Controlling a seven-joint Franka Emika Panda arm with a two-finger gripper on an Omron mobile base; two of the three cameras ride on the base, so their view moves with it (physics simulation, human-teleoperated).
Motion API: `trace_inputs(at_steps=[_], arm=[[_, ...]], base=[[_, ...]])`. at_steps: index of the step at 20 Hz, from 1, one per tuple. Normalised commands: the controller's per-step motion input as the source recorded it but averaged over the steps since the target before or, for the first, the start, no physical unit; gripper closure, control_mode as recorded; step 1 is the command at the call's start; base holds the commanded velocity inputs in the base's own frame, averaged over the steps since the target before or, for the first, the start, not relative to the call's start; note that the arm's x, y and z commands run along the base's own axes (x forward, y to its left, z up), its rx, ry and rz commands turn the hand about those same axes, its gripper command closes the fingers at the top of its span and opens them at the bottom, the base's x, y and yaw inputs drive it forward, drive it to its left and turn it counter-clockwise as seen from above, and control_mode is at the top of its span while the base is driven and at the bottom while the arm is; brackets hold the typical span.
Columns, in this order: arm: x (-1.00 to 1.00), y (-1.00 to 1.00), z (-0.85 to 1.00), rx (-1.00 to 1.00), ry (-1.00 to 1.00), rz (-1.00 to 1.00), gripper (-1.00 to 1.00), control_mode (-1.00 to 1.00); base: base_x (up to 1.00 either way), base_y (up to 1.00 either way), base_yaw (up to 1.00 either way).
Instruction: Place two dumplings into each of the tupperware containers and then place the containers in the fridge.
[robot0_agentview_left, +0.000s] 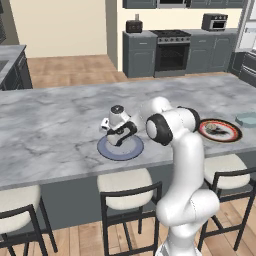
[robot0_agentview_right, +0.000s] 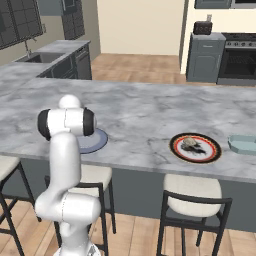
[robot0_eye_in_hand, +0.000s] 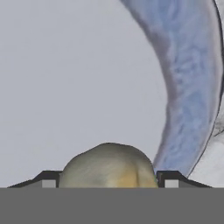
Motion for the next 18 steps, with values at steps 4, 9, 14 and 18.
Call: trace_inputs(at_steps=[4, 9, 14, 18], arm=[[-0.47, -0.28, 0.04, 0.13, -0.02, -0.23, 1.0, -1.0], [-0.86, -0.47, 0.9, 0.26, -0.19, -0.03, 1.0, -1.0], [-1.0, -0.68, 1.0, 0.04, -0.03, -0.02, 1.0, -1.0], [-1.0, -0.41, 1.0, -0.2, 0.13, 0.0, 1.0, -1.0]], base=[[0.0, 0.0, 0.0], [0.0, 0.0, 0.0], [0.0, 0.0, 0.0], [0.0, 0.0, 0.0]])
